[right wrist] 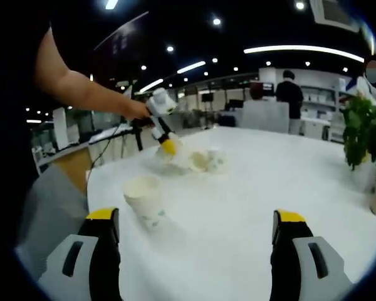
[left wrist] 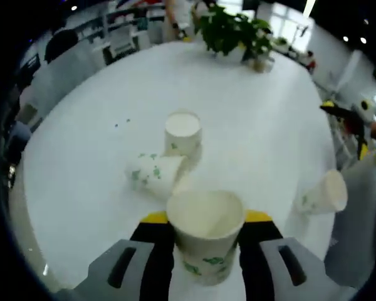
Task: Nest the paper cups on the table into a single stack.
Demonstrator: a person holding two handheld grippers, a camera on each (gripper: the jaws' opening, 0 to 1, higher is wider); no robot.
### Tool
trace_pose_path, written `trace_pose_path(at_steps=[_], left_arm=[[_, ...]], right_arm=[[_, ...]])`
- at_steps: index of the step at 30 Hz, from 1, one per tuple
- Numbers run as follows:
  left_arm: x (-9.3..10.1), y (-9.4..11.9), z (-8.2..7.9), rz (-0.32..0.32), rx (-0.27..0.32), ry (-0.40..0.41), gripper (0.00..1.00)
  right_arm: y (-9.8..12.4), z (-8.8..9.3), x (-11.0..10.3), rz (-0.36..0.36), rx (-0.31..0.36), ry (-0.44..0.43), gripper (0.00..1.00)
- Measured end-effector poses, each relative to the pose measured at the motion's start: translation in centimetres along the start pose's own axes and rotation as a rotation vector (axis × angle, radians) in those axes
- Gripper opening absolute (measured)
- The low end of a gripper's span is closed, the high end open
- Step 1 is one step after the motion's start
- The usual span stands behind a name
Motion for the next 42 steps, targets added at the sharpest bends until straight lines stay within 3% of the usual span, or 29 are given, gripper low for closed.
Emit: trace_pose_path(at_steps=[2, 3, 5, 7, 9, 16, 20, 28, 42], left_arm=[[0.1, 0.5, -0.9, -0.026, 0.096, 0.008, 0.38], [0.1, 0.8, -1.9, -0.055, 0.204, 0.008, 0.38], [0.6, 1.5, -2.8, -0.085, 0.315, 0.021, 0.38], [0.8, 2.0, -3.4, -0.118, 0.386, 0.037, 0.38], [0.9, 2.5, -4.0, -0.155, 0.432, 0.004, 0.38], [1.3, 4.4, -5.3, -0.207, 0.575, 0.027, 0.38], [1.1, 5.3, -5.5, -0.221, 0.619, 0.034, 0.38], [1.6, 6.1, -6.0, -0.218, 0.645, 0.007, 0.38], [5.4, 6.8, -7.7, -0.147, 0.713, -0.013, 0.38]], right_arm=[[0.0, -0.1, 0.1, 0.004, 0.003, 0.001, 1.00], [0.0, -0.1, 0.1, 0.008, 0.006, 0.000, 1.00], [-0.2, -0.2, 0.3, 0.014, 0.002, -0.003, 1.00], [-0.4, -0.4, 0.2, 0.013, 0.004, 0.003, 1.00], [-0.5, -0.7, 0.1, 0.011, 0.000, 0.008, 1.00], [-0.8, -1.8, -0.1, 0.007, 0.013, 0.022, 1.00], [-0.8, -2.1, -0.4, -0.001, 0.013, 0.032, 1.00], [-0.8, -2.3, -0.5, -0.008, 0.004, 0.064, 1.00], [-0.2, -2.8, -0.7, -0.020, -0.001, 0.080, 1.00]])
Point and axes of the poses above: the point that each gripper's makers call its tool centre point, and the gripper's own axes: y roughly backward along the fingers, x roughly to its right, z roughly out of its underside, the point moved 6 cm from there along y, roughly backward along the fingers, and after that the axes turned 3 degrees about -y, right-handed, at the moved point
